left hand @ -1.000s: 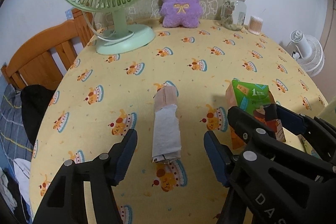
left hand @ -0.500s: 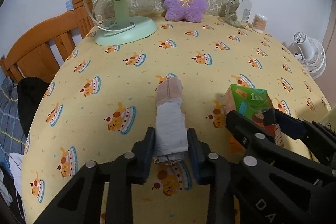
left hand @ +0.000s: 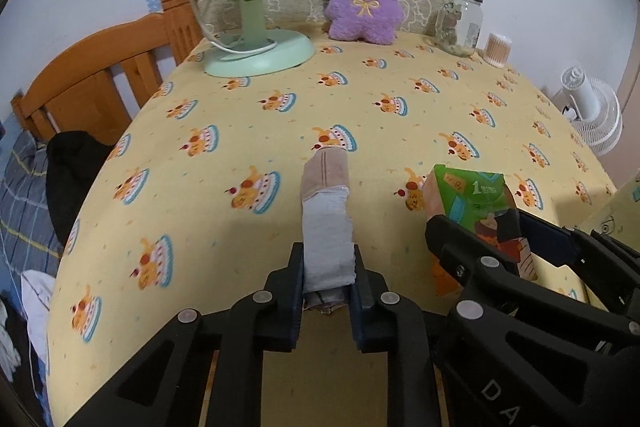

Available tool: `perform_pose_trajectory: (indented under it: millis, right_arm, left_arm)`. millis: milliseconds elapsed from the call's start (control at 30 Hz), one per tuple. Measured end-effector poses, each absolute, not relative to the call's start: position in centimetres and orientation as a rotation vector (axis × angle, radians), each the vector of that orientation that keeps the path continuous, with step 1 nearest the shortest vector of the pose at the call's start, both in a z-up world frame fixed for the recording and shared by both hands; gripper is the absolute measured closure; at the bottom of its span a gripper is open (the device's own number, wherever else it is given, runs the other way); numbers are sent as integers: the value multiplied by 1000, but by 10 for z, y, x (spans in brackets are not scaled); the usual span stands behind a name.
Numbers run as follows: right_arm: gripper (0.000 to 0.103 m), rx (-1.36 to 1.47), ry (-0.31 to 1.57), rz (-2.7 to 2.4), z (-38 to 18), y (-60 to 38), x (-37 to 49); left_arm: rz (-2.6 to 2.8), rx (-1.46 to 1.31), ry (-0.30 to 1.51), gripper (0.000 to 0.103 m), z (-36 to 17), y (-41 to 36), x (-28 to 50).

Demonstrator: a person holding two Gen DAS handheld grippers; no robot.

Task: Organize soft objects
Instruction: 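Lift the white bundle in the left tool while the right tool carries the tissue pack toward the box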

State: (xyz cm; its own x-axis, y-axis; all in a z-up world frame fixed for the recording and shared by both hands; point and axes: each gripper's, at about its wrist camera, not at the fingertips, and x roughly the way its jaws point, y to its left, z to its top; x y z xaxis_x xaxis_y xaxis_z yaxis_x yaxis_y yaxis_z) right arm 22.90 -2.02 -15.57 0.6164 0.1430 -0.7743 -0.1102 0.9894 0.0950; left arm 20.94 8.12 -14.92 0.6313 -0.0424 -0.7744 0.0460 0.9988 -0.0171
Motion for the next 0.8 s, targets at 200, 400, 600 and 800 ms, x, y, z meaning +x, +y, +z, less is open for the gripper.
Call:
perform_pose_trajectory:
  millis: [200,400,600,800]
  right_arm:
    - [47,24,886,170,-149,-15,212]
    - [47,15,875,182,-141,-14,198]
    - [47,11,851,188,-129,-16,183]
    - [47,12,829,198,-116,-20,171]
  left_arm:
    - [-31,-11,875,86,-143,85,193]
    - [-24,-27,862,87,-136,86,177]
    - [-14,-30,836,87,-124,83,163]
    - [-7,-30,812,87,-110,81,149]
